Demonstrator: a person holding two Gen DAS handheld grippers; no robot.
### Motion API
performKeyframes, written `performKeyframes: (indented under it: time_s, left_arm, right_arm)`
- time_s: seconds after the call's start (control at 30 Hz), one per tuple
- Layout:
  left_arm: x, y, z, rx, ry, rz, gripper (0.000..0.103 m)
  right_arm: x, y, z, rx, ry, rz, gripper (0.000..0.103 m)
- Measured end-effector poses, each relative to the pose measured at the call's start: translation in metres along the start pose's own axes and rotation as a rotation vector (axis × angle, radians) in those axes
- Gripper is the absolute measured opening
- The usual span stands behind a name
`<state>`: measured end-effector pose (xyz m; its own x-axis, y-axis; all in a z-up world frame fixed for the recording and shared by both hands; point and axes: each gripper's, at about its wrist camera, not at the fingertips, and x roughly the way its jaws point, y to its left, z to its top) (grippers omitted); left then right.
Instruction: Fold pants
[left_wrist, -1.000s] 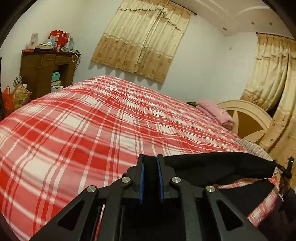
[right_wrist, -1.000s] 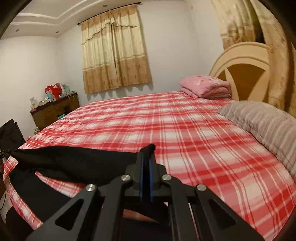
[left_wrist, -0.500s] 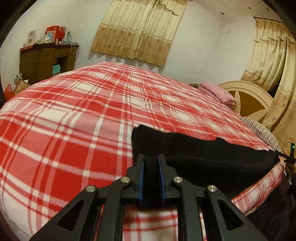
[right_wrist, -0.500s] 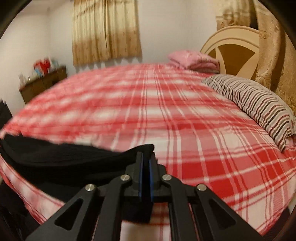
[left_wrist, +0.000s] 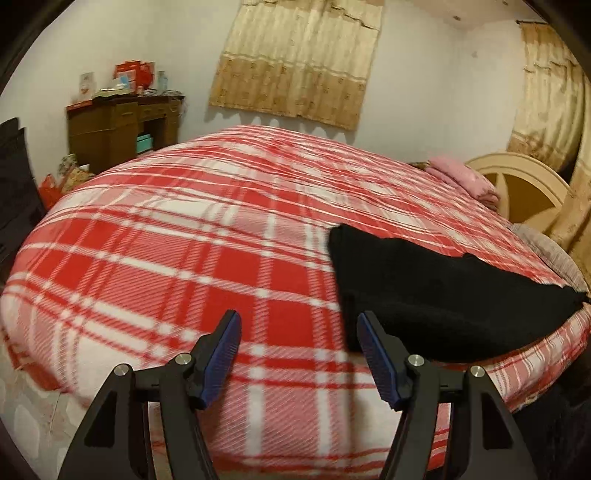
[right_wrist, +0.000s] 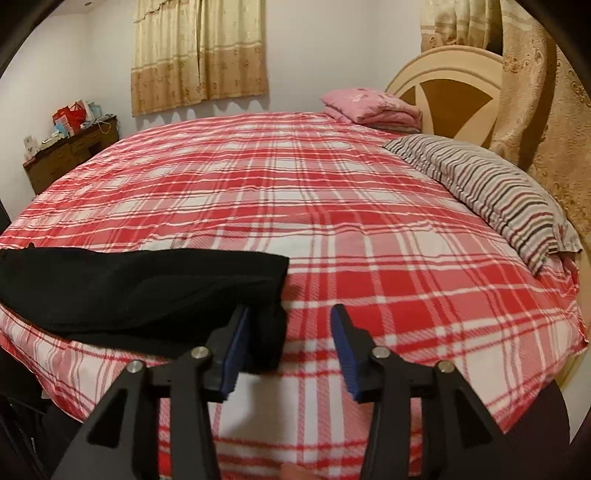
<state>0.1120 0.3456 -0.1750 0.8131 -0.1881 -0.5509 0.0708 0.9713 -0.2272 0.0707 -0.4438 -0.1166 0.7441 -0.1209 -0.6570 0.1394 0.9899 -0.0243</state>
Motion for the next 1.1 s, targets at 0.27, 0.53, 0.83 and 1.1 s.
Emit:
performKeyframes:
  time_s: [0.27,0.53,0.83,1.1]
  left_arm:
    - [-0.022,0.009,0.003,-0.075,-0.074,0.068,0.067]
    - [0.0,-0.071,0.036,0.057,-0.115,-0.012,0.067]
    - [0.065,-0.122,0.018,0.167,-0.003,-0.02,0.067]
    - [0.073,-0.127,-0.004,0.244,0.027,0.013,0.069]
  right_arm:
    - [-0.024,0.002,-0.004,0.038,-0.031,-0.022,0.053]
    - [-0.017,0.091,0.042,-0.003,-0.054,0.114,0.058]
    - [0.065,0.273,0.091,-0.066,0.085,0.529,0.058]
    - [0.119,0.443,0.108,-0.213,0.212,0.678,0.053]
